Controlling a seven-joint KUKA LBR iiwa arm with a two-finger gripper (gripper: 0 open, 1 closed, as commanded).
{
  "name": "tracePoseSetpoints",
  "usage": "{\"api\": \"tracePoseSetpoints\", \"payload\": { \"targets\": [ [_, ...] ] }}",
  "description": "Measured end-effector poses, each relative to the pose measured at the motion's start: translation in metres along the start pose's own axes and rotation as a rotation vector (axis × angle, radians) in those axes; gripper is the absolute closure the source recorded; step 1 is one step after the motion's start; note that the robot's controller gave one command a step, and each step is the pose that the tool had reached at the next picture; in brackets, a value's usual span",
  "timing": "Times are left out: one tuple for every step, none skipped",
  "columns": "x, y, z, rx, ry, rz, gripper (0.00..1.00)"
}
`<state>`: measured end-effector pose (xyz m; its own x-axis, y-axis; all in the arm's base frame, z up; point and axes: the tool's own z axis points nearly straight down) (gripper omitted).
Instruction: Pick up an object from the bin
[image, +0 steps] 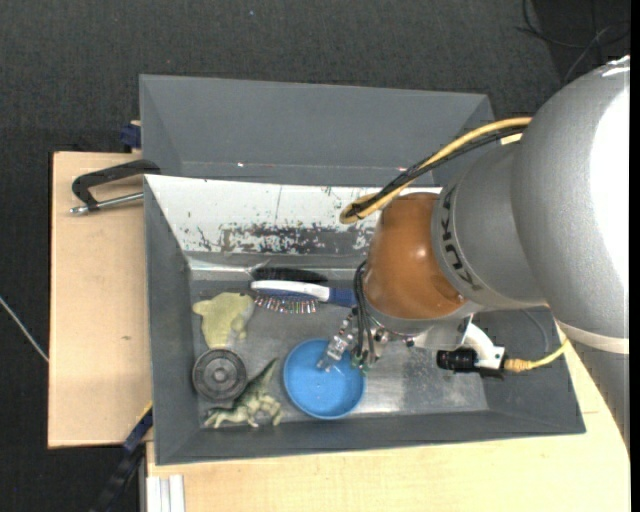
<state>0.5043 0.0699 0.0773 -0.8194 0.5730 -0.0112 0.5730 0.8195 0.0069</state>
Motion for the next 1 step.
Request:
{"api": "tracePoseSetpoints", "payload": {
  "targets": [
    [-0.0023, 0.0026, -0.0682, -0.001, 0.003, -0.002, 1.0]
  ]
}}
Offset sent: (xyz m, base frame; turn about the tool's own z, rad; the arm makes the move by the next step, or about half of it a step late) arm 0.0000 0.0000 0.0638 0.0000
